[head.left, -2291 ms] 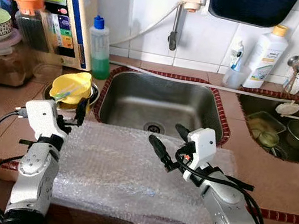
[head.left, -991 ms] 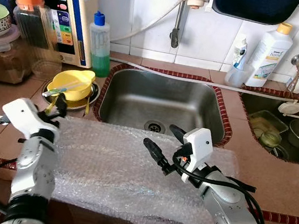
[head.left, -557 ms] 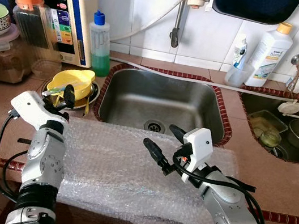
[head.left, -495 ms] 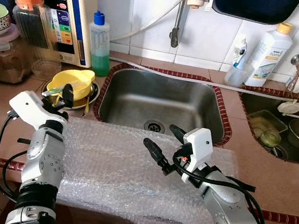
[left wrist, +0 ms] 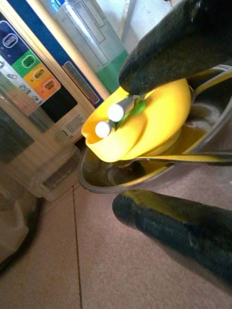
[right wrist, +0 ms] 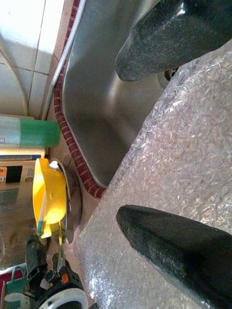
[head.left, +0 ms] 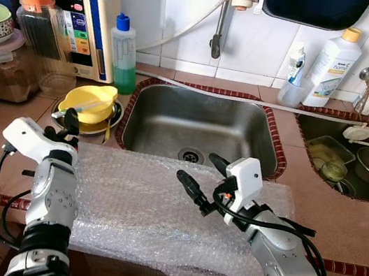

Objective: Kitchen organization

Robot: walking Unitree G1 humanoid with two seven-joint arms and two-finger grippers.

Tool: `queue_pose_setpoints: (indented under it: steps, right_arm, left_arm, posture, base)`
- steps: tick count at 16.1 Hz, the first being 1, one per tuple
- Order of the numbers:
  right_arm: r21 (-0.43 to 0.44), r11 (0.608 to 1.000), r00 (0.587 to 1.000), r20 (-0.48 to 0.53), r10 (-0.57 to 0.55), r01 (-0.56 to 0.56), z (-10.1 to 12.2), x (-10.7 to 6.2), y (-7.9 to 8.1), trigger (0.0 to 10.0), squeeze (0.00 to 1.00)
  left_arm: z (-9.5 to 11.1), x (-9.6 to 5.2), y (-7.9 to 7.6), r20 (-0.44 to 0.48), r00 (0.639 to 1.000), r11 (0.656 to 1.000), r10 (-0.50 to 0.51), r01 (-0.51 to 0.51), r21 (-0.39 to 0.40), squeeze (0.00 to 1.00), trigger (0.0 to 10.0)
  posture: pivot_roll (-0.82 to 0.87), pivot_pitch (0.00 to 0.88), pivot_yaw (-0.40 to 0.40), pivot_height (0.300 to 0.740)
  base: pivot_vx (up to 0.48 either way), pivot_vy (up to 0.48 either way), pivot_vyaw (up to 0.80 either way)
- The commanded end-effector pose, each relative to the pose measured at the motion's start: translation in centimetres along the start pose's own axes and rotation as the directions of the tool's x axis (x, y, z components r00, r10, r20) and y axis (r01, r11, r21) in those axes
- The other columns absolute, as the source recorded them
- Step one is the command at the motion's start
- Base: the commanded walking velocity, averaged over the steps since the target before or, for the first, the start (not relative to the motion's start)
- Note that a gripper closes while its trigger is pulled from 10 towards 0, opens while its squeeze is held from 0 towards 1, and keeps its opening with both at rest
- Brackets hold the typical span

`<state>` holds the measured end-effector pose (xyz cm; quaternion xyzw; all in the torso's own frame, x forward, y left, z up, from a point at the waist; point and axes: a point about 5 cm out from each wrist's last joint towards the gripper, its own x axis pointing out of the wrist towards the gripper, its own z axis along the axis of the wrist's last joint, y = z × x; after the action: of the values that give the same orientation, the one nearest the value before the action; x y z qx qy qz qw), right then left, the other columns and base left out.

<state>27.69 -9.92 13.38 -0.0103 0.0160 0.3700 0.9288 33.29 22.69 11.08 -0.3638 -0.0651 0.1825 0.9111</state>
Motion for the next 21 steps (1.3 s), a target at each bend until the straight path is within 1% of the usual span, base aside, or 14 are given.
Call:
queue_pose_setpoints:
  steps: [1,2,3,4,5,6,7,8,10,21]
  right_arm:
    - [-0.013,0.999,0.999,0.023,0.029,-0.029,0.6,-0.1,0.4,10.0,0.0]
    - [-0.012,0.999,0.999,0.028,0.04,-0.04,0.7,-0.1,0.5,10.0,0.0]
    - [-0.003,0.998,0.997,0.034,0.065,-0.065,0.8,-0.1,0.7,10.0,0.0]
    - [0.005,0.997,0.996,0.034,0.083,-0.083,0.9,-0.1,0.7,10.0,0.0]
    - [0.008,0.995,0.994,0.031,0.103,-0.103,1.0,-0.1,0.8,10.0,0.0]
    - [0.009,0.993,0.993,0.03,0.115,-0.116,1.0,0.0,0.8,10.0,0.0]
    - [0.021,0.992,0.992,0.033,0.124,-0.125,1.2,0.0,0.8,10.0,0.0]
    - [0.04,0.989,0.989,0.038,0.142,-0.144,1.4,0.0,0.9,10.0,0.0]
    - [0.047,0.985,0.986,0.035,0.165,-0.167,1.4,0.0,1.1,10.0,0.0]
    - [0.071,0.983,0.985,0.03,0.169,-0.171,1.3,0.2,1.2,10.0,0.0]
  left_arm:
    - [0.3,0.3,0.0,0.01,1.0,1.0,0.015,-0.015,0.004,0.0,2.9]
    - [0.3,0.4,0.0,0.009,1.0,1.0,0.02,-0.02,-0.002,0.0,8.9]
    - [0.4,0.5,0.1,0.01,1.0,1.0,0.023,-0.023,-0.013,0.0,10.0]
    - [0.4,0.5,-0.2,0.012,1.0,1.0,0.016,-0.016,-0.018,0.0,10.0]
    - [0.4,0.6,-0.3,0.018,1.0,1.0,0.011,-0.011,-0.03,0.0,8.6]
    - [0.4,0.6,-0.4,0.024,1.0,0.999,0.011,-0.01,-0.031,0.0,5.3]
    - [0.5,0.7,-0.5,0.03,1.0,0.999,0.009,-0.008,-0.036,0.0,0.0]
    - [0.8,0.7,-0.6,0.041,0.999,0.999,0.009,-0.007,-0.04,0.0,0.0]
    - [1.1,0.9,-0.5,0.053,0.999,0.999,0.009,-0.007,-0.041,0.0,0.0]
    - [1.4,0.9,-0.4,0.067,0.998,0.999,0.014,-0.011,-0.045,0.0,0.0]
  posture:
    - [-0.24,0.012,0.027,0.74]
    - [-0.24,0.012,0.027,0.74]
    - [-0.24,0.012,0.027,0.74]
    - [-0.24,0.012,0.027,0.74]
    - [-0.24,0.012,0.027,0.74]
    - [-0.24,0.012,0.028,0.74]
    - [-0.24,0.012,0.03,0.74]
    - [-0.24,0.011,0.029,0.74]
    - [-0.24,0.012,0.029,0.74]
    - [-0.24,0.007,0.031,0.74]
  base:
    - [0.0,0.0,0.0]
    - [0.0,0.0,0.0]
    - [0.0,0.0,0.0]
    - [0.0,0.0,0.0]
    - [0.0,0.0,0.0]
    - [0.0,0.0,0.0]
    - [0.0,0.0,0.0]
    - [0.0,0.0,0.0]
    - [0.0,0.0,0.0]
    - [0.0,0.0,0.0]
